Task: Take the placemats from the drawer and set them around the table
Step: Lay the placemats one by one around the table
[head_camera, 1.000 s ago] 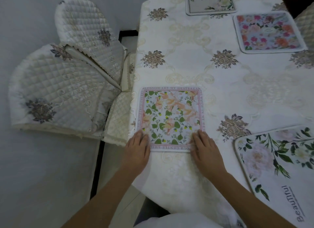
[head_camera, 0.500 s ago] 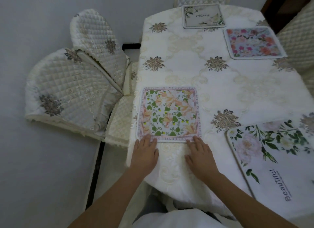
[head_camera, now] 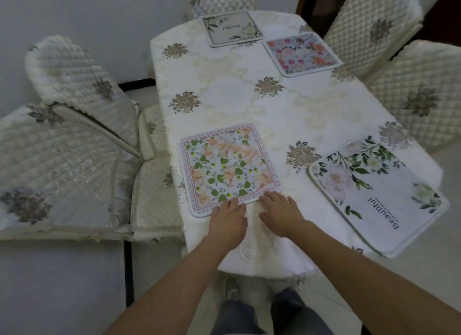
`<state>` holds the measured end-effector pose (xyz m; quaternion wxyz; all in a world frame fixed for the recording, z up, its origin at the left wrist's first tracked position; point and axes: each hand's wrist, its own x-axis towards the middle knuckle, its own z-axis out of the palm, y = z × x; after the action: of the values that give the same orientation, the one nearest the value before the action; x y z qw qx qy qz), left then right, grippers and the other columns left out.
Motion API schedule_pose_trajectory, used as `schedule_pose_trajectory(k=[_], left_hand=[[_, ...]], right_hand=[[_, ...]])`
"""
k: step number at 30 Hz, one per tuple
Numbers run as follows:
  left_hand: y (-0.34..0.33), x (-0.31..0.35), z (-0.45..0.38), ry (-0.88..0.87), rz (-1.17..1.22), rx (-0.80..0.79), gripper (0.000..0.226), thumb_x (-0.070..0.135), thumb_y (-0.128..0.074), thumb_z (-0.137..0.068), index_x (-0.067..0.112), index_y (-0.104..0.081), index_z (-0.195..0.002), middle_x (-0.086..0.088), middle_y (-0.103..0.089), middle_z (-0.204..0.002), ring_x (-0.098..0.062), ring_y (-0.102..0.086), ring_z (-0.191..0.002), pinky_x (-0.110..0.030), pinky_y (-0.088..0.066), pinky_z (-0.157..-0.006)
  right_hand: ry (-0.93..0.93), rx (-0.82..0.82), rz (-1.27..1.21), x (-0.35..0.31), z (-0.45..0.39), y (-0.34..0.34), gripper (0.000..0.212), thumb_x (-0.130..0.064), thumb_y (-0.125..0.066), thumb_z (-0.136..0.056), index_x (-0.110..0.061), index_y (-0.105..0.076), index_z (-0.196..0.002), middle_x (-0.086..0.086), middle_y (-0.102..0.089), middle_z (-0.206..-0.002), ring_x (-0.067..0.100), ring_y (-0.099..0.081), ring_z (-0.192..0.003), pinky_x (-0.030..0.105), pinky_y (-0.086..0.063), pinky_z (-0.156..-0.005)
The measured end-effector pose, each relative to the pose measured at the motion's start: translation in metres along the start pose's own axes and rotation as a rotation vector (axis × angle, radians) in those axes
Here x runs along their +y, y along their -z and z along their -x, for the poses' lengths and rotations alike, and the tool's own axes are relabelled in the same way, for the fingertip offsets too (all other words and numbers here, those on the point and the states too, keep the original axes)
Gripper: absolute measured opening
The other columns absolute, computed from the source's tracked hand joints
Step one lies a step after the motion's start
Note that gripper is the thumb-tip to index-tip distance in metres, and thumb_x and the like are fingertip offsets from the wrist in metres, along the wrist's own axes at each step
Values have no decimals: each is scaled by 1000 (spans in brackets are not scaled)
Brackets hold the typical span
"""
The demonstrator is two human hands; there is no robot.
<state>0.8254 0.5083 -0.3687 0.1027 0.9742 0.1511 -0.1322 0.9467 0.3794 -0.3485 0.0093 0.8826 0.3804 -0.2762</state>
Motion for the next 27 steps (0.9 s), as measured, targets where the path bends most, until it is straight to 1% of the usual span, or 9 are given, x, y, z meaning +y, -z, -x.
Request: schedule_pose_trajectory(k=[2,4,7,12,14,18,20,24,27], left_hand=[[10,-1,-2,-17,-36,-3,46,42,-32,-101,17,-48,-136,-7,-43,-145,-29,-41,-129,-47,-33,-106],[18,-1,-2,-41,-82,2,44,40,-31,-102,16,-48,-134,-8,-45,-143,-29,-41,-129,-47,-31,-108],[24,-1,-4,-85,-85,58,41,31,-32,-102,17,-45,-138,-7,-43,-145,-28,-36,-134,-46,-27,-112],[45,31,-7,-108,-61,144,48,35,-32,-102,19,-36,-147,-9,-33,-155,-28,-24,-144,-51,-18,-117],[58,55,-10,-137,-71,181,49,32,-34,-102,18,-34,-149,-10,-25,-159,-29,-19,-147,-52,-13,-119],[83,120,-14,-206,-115,275,49,33,-31,-103,19,-33,-150,-9,-20,-161,-27,-14,-149,-52,-10,-120],[91,159,-16,-225,-123,285,51,37,-28,-103,19,-29,-151,-8,-17,-162,-26,-12,-149,-51,-8,-120],[97,238,-10,-243,-117,321,53,42,-26,-103,20,-30,-151,-8,-17,-162,-26,-13,-150,-52,-8,-120],[97,296,-5,-253,-108,311,55,46,-23,-104,21,-24,-153,-7,-13,-163,-25,-9,-150,-51,-5,-121]], right_hand=[[-15,1,11,-2,5,1,59,-43,-36,-101,-19,-21,-153,3,-13,-162,22,-11,-149,49,-9,-119],[-22,27,12,0,14,1,60,-44,-35,-101,-19,-21,-153,3,-12,-162,22,-11,-149,48,-9,-120],[-32,105,2,10,30,7,61,-47,-33,-101,-20,-19,-154,3,-11,-163,21,-9,-149,45,-9,-120],[-101,267,-56,40,62,27,62,-49,-31,-101,-22,-16,-155,3,-6,-164,21,0,-150,42,-6,-120],[-133,332,-77,57,80,38,63,-50,-31,-101,-22,-15,-155,3,-5,-164,22,2,-150,43,-5,-120],[-199,438,-98,103,125,54,63,-50,-32,-101,-23,-15,-155,3,-6,-164,22,1,-150,43,-4,-121],[-230,474,-104,129,151,58,62,-50,-31,-101,-23,-15,-155,3,-6,-164,22,1,-150,44,-4,-120],[-266,511,-140,183,209,60,62,-50,-30,-101,-23,-14,-155,2,-3,-164,20,3,-150,44,-2,-121],[-304,550,-146,227,253,62,63,-50,-30,-101,-23,-13,-156,3,-3,-164,21,3,-150,44,-4,-121]])
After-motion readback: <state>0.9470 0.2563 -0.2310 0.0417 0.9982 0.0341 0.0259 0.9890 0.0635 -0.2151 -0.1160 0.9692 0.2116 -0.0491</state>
